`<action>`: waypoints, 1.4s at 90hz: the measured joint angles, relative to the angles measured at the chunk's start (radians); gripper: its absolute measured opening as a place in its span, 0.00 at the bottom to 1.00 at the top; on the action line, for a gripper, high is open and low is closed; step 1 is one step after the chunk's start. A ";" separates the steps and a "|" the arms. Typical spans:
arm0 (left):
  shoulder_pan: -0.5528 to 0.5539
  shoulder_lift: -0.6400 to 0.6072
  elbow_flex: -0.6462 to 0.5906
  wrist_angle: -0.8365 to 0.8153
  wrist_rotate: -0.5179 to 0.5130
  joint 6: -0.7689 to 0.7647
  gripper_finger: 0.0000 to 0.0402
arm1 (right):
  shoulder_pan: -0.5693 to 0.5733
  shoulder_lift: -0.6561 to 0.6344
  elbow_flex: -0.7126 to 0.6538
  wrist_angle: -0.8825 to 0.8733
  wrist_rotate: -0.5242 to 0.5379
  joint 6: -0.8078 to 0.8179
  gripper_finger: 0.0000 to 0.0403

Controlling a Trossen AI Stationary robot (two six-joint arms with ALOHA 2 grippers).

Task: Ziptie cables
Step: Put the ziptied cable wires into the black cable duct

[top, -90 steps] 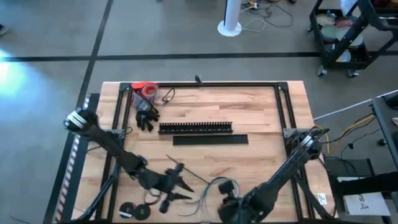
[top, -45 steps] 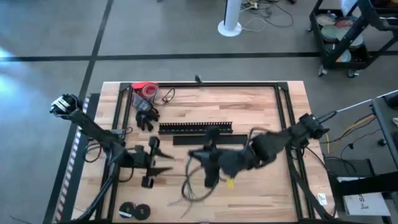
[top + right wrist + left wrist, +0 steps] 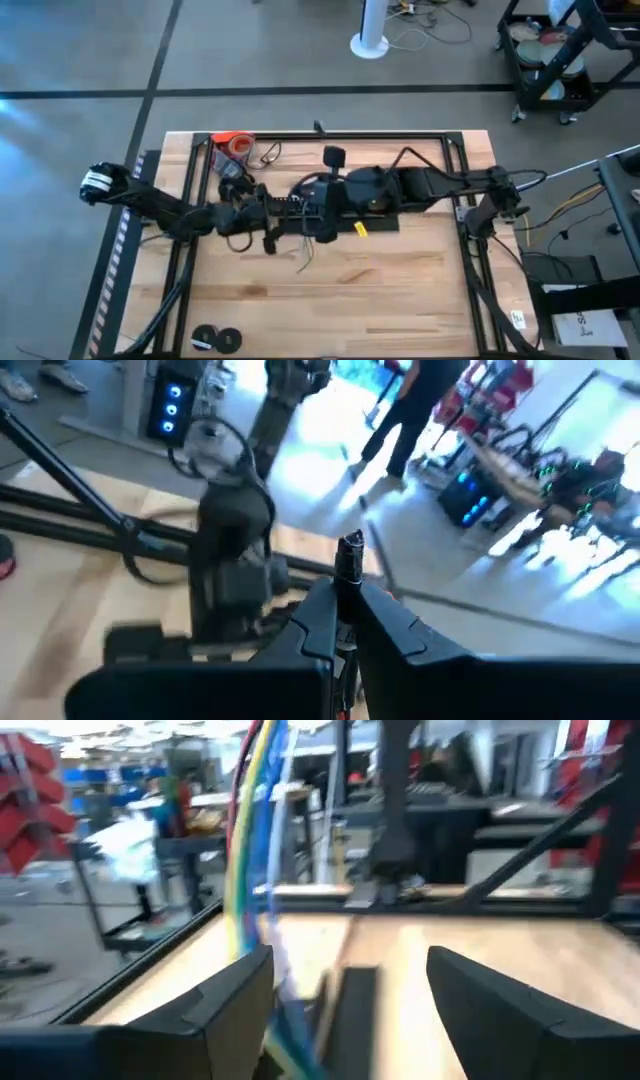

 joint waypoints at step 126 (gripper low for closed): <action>0.103 0.061 0.835 -2.132 -0.150 -0.095 0.00 | -0.235 -0.132 -0.379 -0.250 -0.141 0.304 0.01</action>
